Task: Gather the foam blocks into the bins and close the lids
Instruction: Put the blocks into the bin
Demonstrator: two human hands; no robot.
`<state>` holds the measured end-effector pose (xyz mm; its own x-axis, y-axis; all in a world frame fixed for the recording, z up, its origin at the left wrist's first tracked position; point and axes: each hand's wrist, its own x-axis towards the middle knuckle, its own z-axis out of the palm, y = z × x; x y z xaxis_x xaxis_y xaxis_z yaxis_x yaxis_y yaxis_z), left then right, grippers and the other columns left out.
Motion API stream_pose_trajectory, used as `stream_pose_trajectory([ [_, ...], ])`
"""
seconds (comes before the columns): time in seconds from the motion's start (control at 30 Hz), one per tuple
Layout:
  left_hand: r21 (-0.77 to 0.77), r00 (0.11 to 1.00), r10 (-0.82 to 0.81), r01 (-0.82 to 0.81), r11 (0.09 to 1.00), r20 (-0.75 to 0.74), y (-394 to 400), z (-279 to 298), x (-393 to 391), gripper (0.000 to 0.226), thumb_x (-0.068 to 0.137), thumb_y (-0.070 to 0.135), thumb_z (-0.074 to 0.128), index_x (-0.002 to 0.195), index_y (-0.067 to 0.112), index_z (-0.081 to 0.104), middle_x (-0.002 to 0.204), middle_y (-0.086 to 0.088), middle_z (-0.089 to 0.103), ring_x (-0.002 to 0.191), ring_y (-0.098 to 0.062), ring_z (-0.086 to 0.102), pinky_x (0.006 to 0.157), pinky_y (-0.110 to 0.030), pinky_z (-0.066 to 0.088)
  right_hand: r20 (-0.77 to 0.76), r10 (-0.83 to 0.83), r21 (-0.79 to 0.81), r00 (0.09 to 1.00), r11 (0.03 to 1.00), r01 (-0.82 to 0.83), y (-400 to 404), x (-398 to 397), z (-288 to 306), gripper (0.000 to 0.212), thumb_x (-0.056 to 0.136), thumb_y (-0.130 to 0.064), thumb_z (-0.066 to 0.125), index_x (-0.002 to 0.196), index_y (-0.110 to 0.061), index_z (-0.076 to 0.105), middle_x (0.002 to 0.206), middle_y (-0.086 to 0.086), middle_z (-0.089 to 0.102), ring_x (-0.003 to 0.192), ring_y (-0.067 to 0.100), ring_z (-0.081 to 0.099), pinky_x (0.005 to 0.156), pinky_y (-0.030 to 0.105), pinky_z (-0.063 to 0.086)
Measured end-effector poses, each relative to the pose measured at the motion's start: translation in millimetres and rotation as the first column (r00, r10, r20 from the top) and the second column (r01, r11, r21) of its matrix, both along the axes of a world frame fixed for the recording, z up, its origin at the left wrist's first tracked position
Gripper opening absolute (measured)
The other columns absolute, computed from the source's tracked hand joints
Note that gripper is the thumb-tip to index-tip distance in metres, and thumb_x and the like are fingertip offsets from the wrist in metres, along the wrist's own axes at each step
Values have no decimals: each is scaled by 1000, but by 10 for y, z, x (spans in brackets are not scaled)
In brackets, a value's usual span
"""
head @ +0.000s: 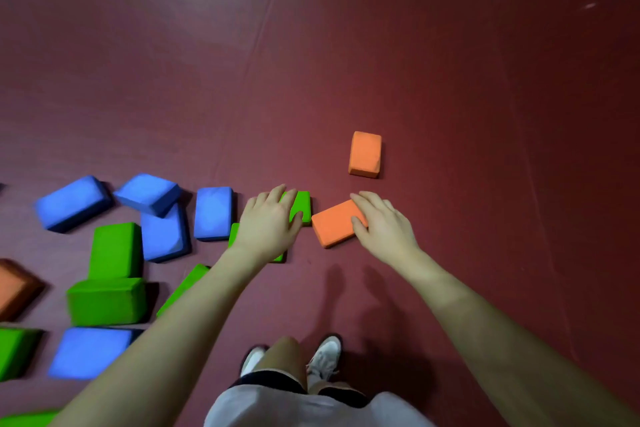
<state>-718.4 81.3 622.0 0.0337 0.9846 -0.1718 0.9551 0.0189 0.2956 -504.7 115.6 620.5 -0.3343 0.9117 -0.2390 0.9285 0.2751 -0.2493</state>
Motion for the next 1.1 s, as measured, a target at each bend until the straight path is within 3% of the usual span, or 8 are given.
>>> stream_pose_trajectory([
  [0.13,-46,1000,4,-4,999,18,561,-91,176,56,85,40,39,123,5,60,127,-19,59,103,-42,60,87,-45,45,5,52,-30,999,998,-51,627,160,-122,50,96,-29,47,145,-22,40,149,-3,39,128,25,43,100,36,39],
  [0.27,-48,999,-3,5,999,32,1126,-221,288,56,84,39,39,125,5,60,129,-19,58,108,-42,57,90,-46,43,16,85,-40,996,996,-84,1198,228,-284,48,97,-29,48,144,-21,42,148,-1,41,127,27,43,101,38,38],
  [0.43,-98,999,-3,6,995,34,1709,-501,406,71,81,48,22,121,6,62,125,-20,60,107,-42,58,87,-47,46,55,139,-89,989,987,-134,1867,343,-563,49,98,-33,44,146,-26,37,151,-6,35,132,22,37,104,34,32],
  [0.67,-197,990,134,-122,973,49,2361,-1056,696,66,82,46,27,115,3,65,119,-22,63,101,-44,61,85,-48,48,69,293,-196,954,941,-275,2805,570,-1071,49,99,-35,44,146,-27,36,151,-8,34,134,18,34,105,33,29],
  [0.9,-283,938,347,-331,900,7,2655,-2087,1153,61,85,48,33,128,13,59,135,-13,55,118,-38,53,95,-44,41,86,579,-262,811,798,-542,3528,894,-2019,51,97,-38,45,147,-26,36,150,-5,37,133,22,37,103,37,34],
  [0.97,-325,929,370,-356,876,-17,2655,-2458,1266,51,93,44,42,135,16,53,142,-10,49,124,-35,47,99,-42,37,89,618,-302,781,764,-570,3641,944,-2366,52,98,-39,45,147,-27,35,151,-4,36,133,23,37,104,38,34],
  [1.1,-378,904,427,-402,834,-20,2600,-3249,1478,52,94,46,48,140,21,45,148,-3,41,130,-29,40,102,-38,32,86,652,-367,753,724,-584,3701,1027,-3187,54,96,-41,46,147,-28,34,151,-4,35,133,24,37,103,40,37],
])
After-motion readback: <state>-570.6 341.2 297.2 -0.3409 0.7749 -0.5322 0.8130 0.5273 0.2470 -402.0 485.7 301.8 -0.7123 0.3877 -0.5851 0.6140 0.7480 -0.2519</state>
